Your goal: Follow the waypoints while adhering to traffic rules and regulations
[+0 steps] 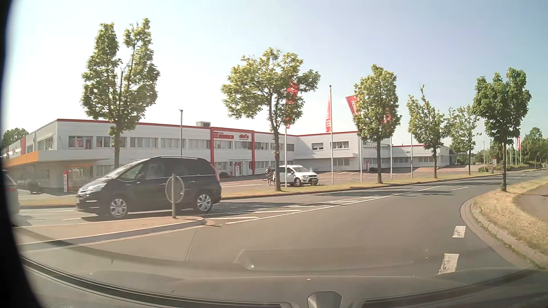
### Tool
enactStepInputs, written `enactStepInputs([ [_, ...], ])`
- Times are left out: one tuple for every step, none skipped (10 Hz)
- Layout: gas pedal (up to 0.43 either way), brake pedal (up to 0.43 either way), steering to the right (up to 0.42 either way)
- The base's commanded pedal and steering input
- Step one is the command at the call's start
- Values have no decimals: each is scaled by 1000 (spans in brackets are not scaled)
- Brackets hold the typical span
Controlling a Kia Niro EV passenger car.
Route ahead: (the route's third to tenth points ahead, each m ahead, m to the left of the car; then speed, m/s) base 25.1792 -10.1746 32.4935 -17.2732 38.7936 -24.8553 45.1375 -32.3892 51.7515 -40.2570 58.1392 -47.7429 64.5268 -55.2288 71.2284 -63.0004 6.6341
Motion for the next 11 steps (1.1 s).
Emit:
enactStepInputs([
  [157, 6, 217],
  [157, 6, 215],
  [157, 6, 214],
  [169, 6, 209],
  [169, 6, 205],
  [169, 6, 198],
  [169, 6, 196],
  [169, 6, 195],
  [169, 6, 195],
  [169, 6, 192],
  [169, 6, 184],
])
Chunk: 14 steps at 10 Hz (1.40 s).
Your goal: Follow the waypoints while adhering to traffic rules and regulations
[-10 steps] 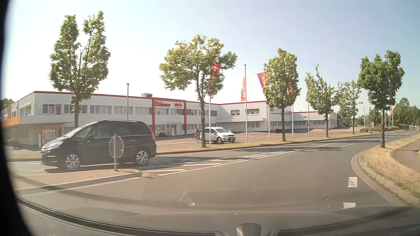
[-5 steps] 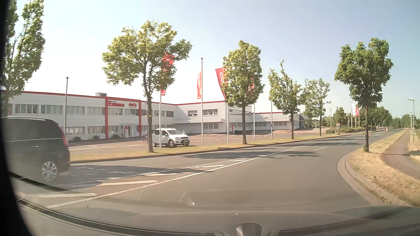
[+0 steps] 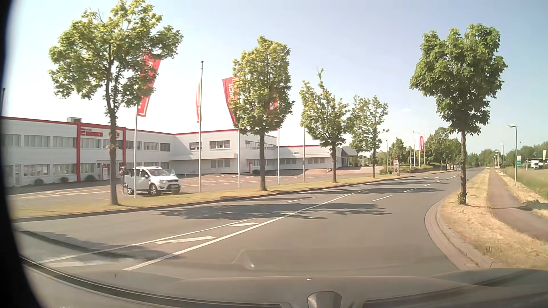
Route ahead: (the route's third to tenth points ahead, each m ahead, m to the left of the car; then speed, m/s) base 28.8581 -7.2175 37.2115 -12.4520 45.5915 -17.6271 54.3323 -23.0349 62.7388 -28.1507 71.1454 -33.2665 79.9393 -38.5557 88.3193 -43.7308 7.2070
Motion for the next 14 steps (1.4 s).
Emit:
enactStepInputs([
  [177, 6, 170],
  [177, 6, 160],
  [177, 6, 146],
  [177, 6, 136],
  [177, 6, 130],
  [177, 6, 122],
  [177, 6, 119],
  [177, 6, 119],
  [177, 6, 123],
  [177, 6, 131],
  [177, 6, 139],
  [177, 6, 145],
  [177, 6, 151],
  [177, 6, 152],
])
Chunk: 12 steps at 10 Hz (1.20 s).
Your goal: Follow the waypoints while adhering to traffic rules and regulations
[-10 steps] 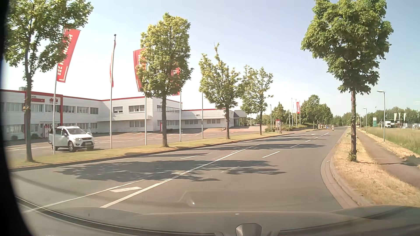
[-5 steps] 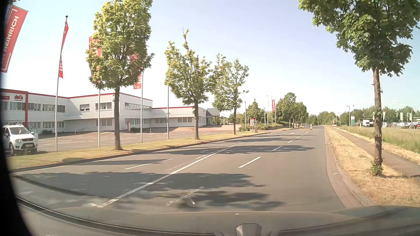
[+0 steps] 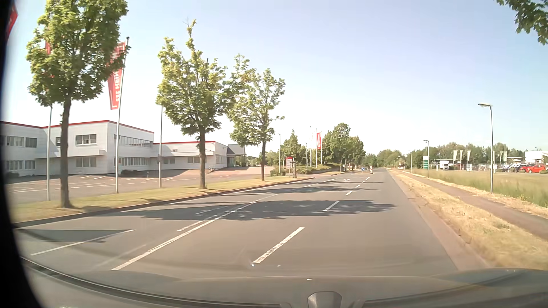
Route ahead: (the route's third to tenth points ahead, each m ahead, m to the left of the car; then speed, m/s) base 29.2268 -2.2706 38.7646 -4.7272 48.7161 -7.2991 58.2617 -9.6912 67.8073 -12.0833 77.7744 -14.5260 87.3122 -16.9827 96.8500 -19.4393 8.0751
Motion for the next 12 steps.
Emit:
enactStepInputs([
  [177, 6, 151],
  [177, 6, 150],
  [177, 6, 144],
  [189, 6, 134],
  [189, 6, 126],
  [189, 6, 116],
  [220, 6, 99],
  [228, 6, 86],
  [228, 6, 71],
  [240, 6, 60],
  [248, 6, 51],
  [248, 6, 38],
])
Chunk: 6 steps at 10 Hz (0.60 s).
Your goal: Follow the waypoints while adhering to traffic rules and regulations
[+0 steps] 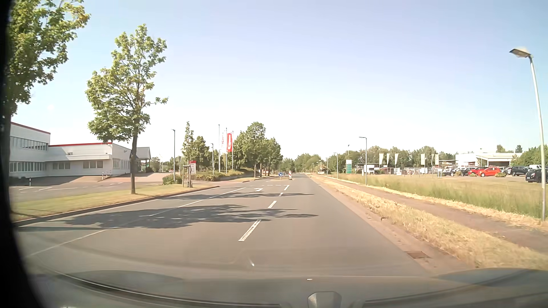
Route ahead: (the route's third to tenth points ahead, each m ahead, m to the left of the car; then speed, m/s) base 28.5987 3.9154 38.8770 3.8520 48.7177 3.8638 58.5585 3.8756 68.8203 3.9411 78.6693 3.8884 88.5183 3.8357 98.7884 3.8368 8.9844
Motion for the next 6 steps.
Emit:
enactStepInputs([
  [248, 6, 27],
  [248, 6, 18],
  [248, 6, 11],
  [248, 6, 5],
  [248, 6, 4],
  [248, 6, 5],
])
